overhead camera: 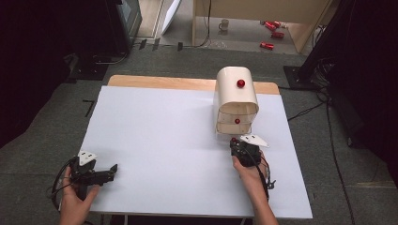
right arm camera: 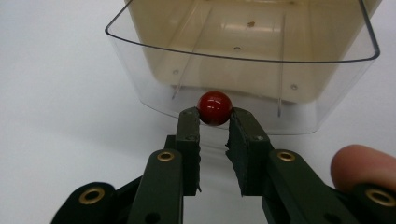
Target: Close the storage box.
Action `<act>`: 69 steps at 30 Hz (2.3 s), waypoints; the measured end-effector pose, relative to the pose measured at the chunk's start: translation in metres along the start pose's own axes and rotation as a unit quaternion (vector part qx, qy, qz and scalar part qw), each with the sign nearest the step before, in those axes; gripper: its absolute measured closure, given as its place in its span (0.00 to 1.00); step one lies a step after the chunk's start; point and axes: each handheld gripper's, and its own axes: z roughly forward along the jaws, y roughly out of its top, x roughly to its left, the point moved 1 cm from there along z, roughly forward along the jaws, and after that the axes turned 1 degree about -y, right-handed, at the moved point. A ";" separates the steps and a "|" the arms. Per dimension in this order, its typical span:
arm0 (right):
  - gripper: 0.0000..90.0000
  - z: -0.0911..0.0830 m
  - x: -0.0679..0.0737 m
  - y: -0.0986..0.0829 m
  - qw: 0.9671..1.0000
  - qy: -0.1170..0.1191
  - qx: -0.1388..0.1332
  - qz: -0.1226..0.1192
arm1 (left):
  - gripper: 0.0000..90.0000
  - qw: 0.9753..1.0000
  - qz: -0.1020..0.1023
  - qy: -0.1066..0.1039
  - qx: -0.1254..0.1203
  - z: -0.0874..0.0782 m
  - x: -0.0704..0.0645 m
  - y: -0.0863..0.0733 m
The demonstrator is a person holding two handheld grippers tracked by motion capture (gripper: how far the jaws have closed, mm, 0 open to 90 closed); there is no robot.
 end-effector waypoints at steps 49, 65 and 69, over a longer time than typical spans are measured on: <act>0.80 0.023 -0.002 0.005 0.999 -0.025 -0.027 0.030 | 0.00 1.000 0.000 0.000 0.000 0.000 0.000 0.000; 0.11 0.018 -0.010 -0.002 1.000 -0.022 0.014 0.012 | 0.00 1.000 0.001 0.000 0.000 0.000 0.000 0.000; 0.10 0.008 -0.019 -0.007 0.999 -0.039 0.027 0.004 | 0.00 1.000 0.000 0.000 0.000 0.000 0.000 0.000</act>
